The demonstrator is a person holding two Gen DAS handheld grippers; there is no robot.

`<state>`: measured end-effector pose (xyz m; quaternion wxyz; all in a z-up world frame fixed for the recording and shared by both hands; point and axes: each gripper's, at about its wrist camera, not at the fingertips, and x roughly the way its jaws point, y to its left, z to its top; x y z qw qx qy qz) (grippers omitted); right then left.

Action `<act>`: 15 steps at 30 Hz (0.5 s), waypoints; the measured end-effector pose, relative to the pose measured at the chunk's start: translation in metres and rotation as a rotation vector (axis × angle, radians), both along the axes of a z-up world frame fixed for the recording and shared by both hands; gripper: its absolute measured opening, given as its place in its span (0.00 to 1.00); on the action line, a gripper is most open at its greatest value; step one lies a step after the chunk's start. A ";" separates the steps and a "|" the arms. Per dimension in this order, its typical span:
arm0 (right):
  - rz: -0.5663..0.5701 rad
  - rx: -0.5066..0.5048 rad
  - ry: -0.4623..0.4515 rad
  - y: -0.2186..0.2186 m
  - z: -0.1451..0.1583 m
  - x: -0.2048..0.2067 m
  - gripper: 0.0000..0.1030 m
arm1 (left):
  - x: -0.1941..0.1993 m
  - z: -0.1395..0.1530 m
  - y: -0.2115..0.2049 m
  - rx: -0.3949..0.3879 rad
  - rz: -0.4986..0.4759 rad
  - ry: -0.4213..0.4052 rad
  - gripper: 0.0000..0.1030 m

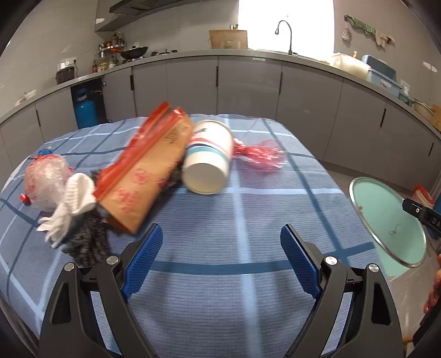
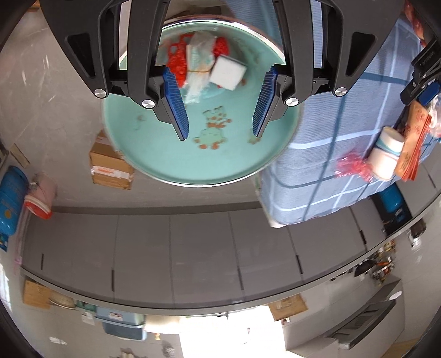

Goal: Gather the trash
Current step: 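Move both tools back to the table, left tool toward the white tissue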

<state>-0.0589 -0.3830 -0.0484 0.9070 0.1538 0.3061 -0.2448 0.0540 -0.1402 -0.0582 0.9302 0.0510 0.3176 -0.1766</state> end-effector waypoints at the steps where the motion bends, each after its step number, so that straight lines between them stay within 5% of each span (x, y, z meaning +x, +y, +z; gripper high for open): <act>1: 0.010 0.005 0.000 0.005 0.000 0.003 0.48 | 0.000 0.000 0.006 0.004 0.007 -0.004 0.83; 15: 0.214 -0.017 0.041 0.111 -0.001 0.045 0.49 | 0.016 0.002 0.093 0.022 0.111 -0.020 0.83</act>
